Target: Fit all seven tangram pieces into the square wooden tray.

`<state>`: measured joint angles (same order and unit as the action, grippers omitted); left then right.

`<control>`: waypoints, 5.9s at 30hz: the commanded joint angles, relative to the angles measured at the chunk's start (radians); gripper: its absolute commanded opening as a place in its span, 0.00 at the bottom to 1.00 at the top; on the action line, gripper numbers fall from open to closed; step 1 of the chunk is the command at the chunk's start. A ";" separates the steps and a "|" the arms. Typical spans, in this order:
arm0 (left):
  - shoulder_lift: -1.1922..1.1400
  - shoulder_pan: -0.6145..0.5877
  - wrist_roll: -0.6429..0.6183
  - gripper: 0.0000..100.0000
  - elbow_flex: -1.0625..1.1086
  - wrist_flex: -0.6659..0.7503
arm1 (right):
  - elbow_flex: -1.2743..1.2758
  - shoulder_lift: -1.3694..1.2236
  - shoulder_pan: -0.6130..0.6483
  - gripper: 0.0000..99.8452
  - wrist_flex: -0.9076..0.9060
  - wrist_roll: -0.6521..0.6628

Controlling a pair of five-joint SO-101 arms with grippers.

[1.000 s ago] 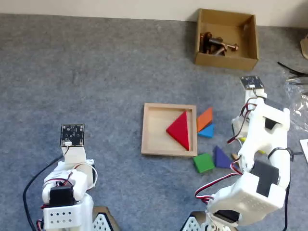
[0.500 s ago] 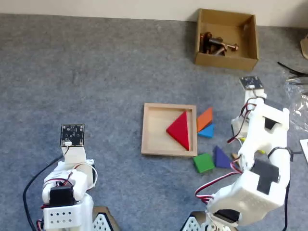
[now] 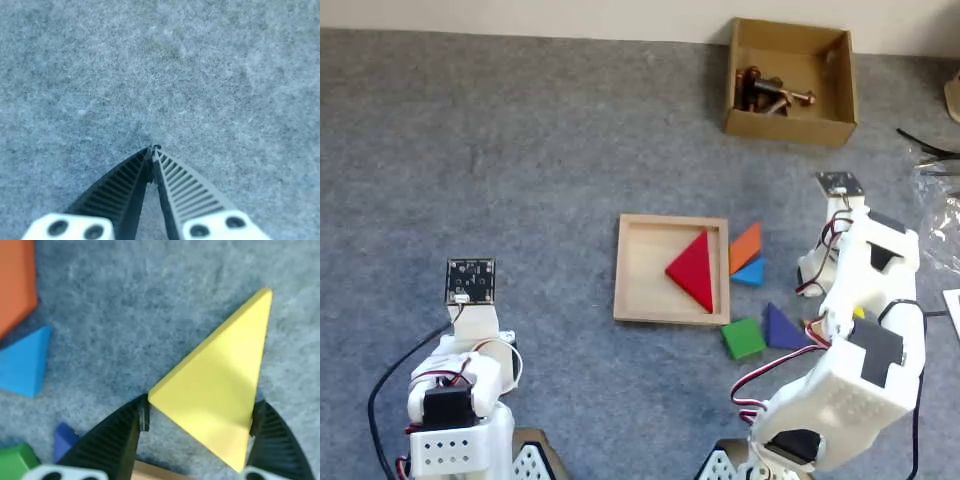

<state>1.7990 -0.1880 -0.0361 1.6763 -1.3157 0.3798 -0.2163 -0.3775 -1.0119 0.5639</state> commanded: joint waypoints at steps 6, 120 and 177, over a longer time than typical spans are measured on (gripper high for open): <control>-0.007 -0.008 -0.002 0.00 0.021 -0.008 | -0.033 -0.002 0.005 0.31 0.018 -0.077; -0.007 -0.008 -0.002 0.00 0.021 -0.008 | -0.120 -0.015 0.031 0.30 0.076 -0.077; -0.007 -0.008 -0.002 0.00 0.021 -0.008 | -0.079 -0.220 0.044 0.22 0.160 -0.044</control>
<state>1.7990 -0.1880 -0.0361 1.6763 -1.3157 0.3046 -0.3621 -0.3391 -0.8861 0.5178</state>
